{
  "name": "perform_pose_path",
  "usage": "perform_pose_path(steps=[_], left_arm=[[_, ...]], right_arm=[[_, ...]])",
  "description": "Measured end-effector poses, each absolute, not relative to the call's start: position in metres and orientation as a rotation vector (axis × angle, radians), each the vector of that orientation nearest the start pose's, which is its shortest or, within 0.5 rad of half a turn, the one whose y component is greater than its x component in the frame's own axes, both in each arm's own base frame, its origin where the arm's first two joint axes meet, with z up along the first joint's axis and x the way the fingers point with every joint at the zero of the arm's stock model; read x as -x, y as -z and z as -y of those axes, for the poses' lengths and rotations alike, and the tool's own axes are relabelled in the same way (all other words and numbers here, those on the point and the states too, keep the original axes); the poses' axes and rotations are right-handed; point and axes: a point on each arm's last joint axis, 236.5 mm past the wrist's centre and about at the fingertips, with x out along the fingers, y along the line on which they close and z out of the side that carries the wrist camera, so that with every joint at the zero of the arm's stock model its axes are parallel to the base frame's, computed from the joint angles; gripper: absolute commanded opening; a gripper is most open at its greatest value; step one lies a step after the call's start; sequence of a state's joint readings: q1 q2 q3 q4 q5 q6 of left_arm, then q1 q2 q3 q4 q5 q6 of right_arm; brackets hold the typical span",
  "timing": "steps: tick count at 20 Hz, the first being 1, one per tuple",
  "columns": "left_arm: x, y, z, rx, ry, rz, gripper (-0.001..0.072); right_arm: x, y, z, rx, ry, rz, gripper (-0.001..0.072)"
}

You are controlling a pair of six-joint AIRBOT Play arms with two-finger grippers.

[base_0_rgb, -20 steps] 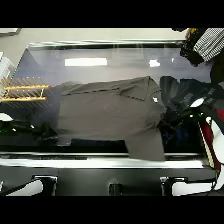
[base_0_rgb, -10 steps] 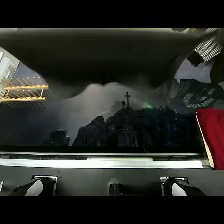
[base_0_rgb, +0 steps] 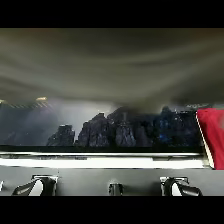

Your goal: Fold the clothes and pants, and hang the long-sleeved shirts on hangers.

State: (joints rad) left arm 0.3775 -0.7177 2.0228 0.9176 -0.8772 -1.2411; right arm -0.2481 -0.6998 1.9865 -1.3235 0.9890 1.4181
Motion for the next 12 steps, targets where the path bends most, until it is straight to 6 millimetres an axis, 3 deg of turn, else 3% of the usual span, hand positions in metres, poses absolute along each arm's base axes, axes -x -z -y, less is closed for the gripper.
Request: perform_pose_path(steps=[3, 4, 6, 7, 9, 12], left_arm=[[-0.165, -0.627, 0.055, -0.107, 0.143, 0.472, 0.0022], [-0.178, -0.618, 0.053, -0.100, 0.152, 0.428, 0.0022], [-0.218, -0.584, 0.046, -0.072, 0.176, 0.276, 0.0022], [-0.246, -0.554, 0.039, -0.039, 0.194, 0.163, 0.0022], [-0.305, -0.474, 0.029, 0.052, 0.245, -0.107, 0.0022], [-0.373, -0.318, 0.022, 0.189, 0.289, -0.530, 0.0023]], right_arm=[[-0.169, -0.595, 0.000, 0.068, 0.068, 0.334, 0.0038], [-0.175, -0.590, 0.002, 0.057, 0.071, 0.310, 0.0037], [-0.208, -0.560, 0.009, 0.026, 0.068, 0.173, 0.0037], [-0.236, -0.529, 0.014, 0.005, 0.061, 0.039, 0.0037], [-0.294, -0.446, 0.021, -0.045, 0.028, -0.290, 0.0037], [-0.364, -0.282, 0.009, -0.124, -0.054, -0.829, 0.0036]])
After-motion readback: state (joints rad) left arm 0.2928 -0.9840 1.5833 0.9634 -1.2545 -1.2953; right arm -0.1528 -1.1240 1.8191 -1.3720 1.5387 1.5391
